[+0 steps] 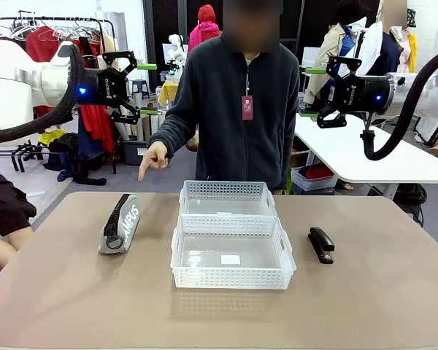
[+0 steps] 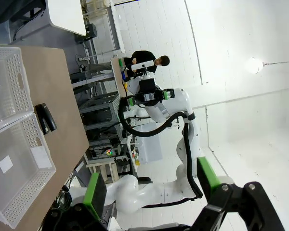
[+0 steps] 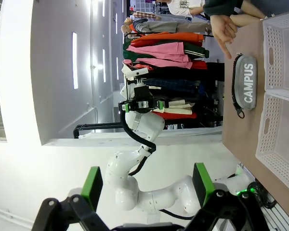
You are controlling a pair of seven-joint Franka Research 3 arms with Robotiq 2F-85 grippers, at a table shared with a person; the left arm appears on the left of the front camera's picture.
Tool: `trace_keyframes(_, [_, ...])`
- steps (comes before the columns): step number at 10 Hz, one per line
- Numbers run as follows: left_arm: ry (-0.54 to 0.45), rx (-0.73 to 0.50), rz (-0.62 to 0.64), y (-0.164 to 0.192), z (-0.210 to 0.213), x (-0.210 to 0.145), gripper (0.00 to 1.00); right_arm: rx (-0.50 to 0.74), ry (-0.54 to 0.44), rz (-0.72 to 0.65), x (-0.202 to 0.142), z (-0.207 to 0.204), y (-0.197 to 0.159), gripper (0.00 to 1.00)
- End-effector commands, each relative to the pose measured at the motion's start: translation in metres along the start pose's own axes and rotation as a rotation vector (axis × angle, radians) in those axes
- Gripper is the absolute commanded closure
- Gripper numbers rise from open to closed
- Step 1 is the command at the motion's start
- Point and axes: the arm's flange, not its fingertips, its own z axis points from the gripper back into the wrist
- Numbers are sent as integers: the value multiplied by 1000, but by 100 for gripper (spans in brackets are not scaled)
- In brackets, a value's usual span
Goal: Distribute items into two baskets.
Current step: Pick up the Pencil pouch that the person points to.
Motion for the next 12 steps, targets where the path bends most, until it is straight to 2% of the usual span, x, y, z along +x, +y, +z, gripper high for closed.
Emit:
trace_keyframes(1, [-6,-8,-2,-2,1,0,0,-3,0,5,-1,1,1,0])
trace_keyframes(4, [0,0,0,0,0,0,0,-3,0,5,-1,1,1,0])
trace_keyframes(5, [33,125,-9,-11,-1,1,0,-3,0,5,-1,1,1,0])
trace_keyframes(7, [70,294,-10,-17,-4,10,0,-3,0,5,-1,1,1,0])
trace_keyframes(9, [84,520,-117,-23,-14,6,0,-3,0,5,-1,1,1,0])
trace_keyframes(12, [142,942,-335,-16,-15,9,0,-3,0,5,-1,1,1,0])
